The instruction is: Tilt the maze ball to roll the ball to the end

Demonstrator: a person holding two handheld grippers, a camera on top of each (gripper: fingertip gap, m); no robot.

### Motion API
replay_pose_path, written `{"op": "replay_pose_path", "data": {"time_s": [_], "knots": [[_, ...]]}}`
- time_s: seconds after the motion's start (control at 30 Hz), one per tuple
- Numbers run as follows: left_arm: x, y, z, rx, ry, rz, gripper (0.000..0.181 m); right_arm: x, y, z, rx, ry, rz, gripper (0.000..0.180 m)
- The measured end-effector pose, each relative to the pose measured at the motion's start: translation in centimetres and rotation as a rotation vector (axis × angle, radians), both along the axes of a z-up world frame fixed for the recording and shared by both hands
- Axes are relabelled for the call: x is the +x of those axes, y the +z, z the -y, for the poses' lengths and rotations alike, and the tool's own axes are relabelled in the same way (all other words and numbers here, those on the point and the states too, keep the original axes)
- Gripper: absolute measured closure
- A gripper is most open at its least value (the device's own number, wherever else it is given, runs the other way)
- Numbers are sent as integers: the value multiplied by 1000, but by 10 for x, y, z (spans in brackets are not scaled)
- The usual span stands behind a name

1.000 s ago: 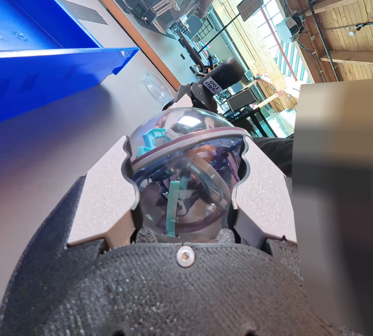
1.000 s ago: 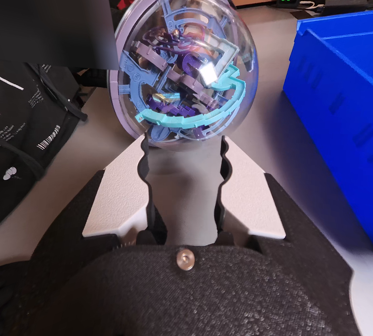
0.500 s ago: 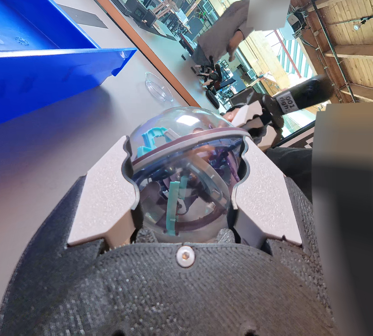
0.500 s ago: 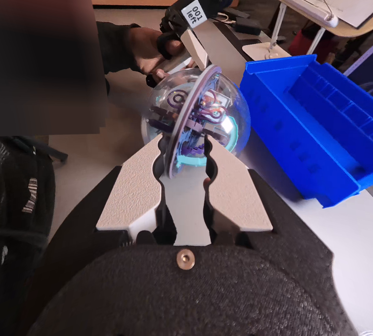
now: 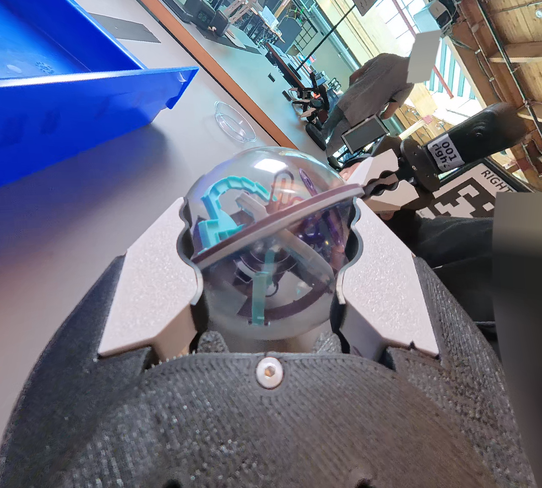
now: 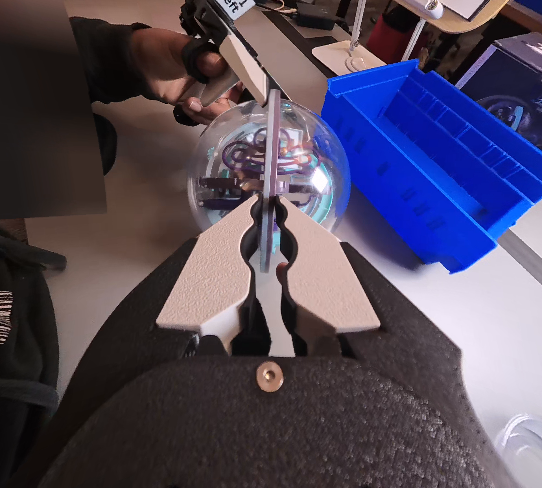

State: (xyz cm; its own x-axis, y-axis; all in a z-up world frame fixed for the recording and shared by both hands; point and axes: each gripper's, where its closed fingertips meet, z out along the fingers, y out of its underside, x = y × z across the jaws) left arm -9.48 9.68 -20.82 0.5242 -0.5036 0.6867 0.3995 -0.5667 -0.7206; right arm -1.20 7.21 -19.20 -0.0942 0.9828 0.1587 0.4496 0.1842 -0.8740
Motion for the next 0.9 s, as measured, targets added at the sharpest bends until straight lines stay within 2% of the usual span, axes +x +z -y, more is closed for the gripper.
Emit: {"op": "replay_pose_path", "data": {"time_s": [0.2, 0.37, 0.47, 0.67, 0.9], "knots": [[-8, 3, 11, 66, -48, -48, 77, -4, 0, -1, -20, -32, 4, 174], [-44, 26, 15, 264, 12, -68, 78, -6, 0, -3, -19, -52, -3, 174], [-65, 19, 16, 353, 75, -161, 79, -8, 0, -1, -11, -47, -6, 174], [-90, 6, 13, 335, 140, -133, 82, -9, -1, 1, -1, -35, -7, 174], [-84, 2, 13, 343, 133, -165, 83, -8, -2, 3, 4, -25, -16, 174]]}}
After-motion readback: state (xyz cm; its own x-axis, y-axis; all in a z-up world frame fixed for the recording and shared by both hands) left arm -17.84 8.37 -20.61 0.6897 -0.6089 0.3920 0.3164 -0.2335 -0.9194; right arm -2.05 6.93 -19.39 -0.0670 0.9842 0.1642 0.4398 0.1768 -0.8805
